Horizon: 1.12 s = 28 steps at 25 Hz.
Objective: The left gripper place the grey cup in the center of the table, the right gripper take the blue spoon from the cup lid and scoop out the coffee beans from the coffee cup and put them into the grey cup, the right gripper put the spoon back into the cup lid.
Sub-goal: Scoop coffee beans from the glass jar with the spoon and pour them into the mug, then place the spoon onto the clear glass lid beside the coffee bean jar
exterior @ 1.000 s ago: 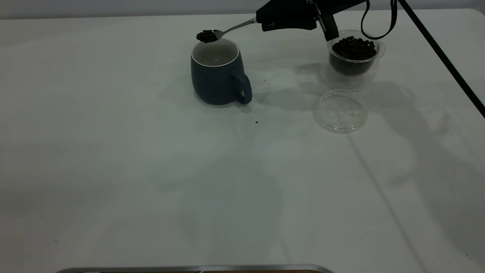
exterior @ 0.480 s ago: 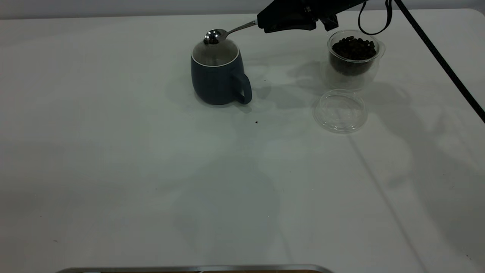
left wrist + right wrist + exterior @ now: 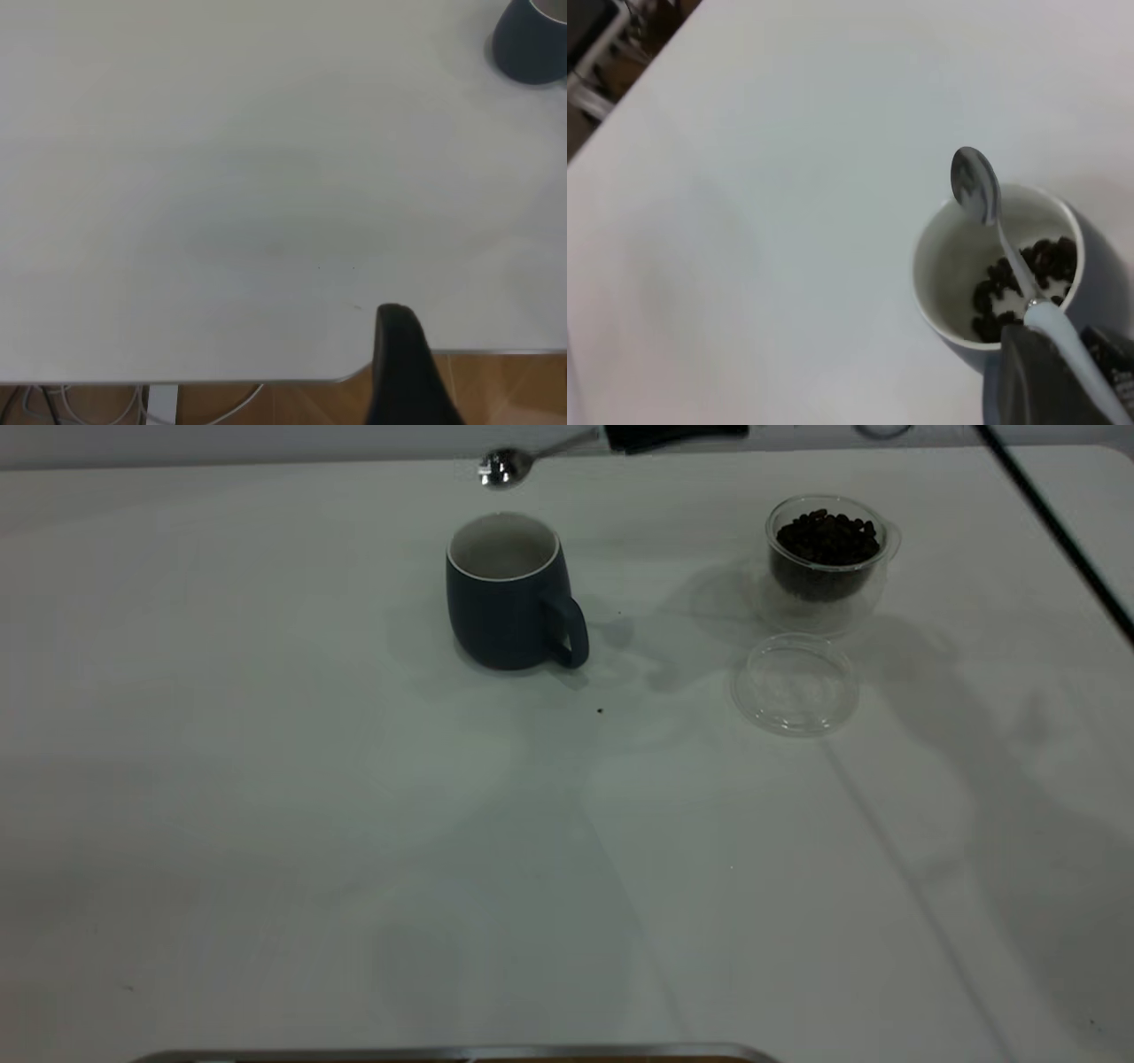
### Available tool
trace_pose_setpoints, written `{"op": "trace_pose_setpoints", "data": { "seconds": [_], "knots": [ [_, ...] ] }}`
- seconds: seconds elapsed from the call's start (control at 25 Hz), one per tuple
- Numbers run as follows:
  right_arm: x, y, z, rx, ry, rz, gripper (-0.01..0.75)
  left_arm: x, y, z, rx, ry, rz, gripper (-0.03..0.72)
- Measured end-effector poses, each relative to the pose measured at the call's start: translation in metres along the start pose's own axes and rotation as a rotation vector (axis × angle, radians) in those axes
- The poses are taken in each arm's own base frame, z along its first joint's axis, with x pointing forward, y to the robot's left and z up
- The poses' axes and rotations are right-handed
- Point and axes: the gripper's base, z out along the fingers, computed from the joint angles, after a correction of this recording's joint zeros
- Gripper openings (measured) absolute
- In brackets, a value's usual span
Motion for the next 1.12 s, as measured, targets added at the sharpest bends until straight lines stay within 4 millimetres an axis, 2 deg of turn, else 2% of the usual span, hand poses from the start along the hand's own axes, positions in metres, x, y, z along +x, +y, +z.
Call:
{"op": "trace_pose_setpoints", "data": {
  "seconds": [0.16, 0.28, 0.4, 0.52, 0.68, 0.88, 1.12],
  "knots": [
    [-0.014, 0.018, -0.021, -0.013, 0.052, -0.067, 0.099, 0.000, 0.000, 0.000, 0.000, 0.000, 0.000, 0.499],
    [-0.022, 0.028, -0.047, -0.070, 0.084, -0.089, 0.099, 0.000, 0.000, 0.000, 0.000, 0.000, 0.000, 0.499],
    [-0.018, 0.014, -0.085, -0.092, 0.092, -0.025, 0.099, 0.000, 0.000, 0.000, 0.000, 0.000, 0.000, 0.499],
    [0.007, -0.010, -0.114, -0.086, 0.106, 0.124, 0.099, 0.000, 0.000, 0.000, 0.001, 0.000, -0.001, 0.499],
    [0.056, -0.034, -0.130, -0.064, 0.128, 0.308, 0.099, 0.000, 0.000, 0.000, 0.001, 0.000, -0.001, 0.499],
    [0.110, -0.068, -0.135, 0.027, 0.132, 0.501, 0.099, 0.000, 0.000, 0.000, 0.001, 0.000, -0.001, 0.499],
    [0.140, -0.089, -0.126, 0.024, 0.129, 0.616, 0.099, 0.000, 0.000, 0.000, 0.001, 0.000, -0.001, 0.499]
  ]
}}
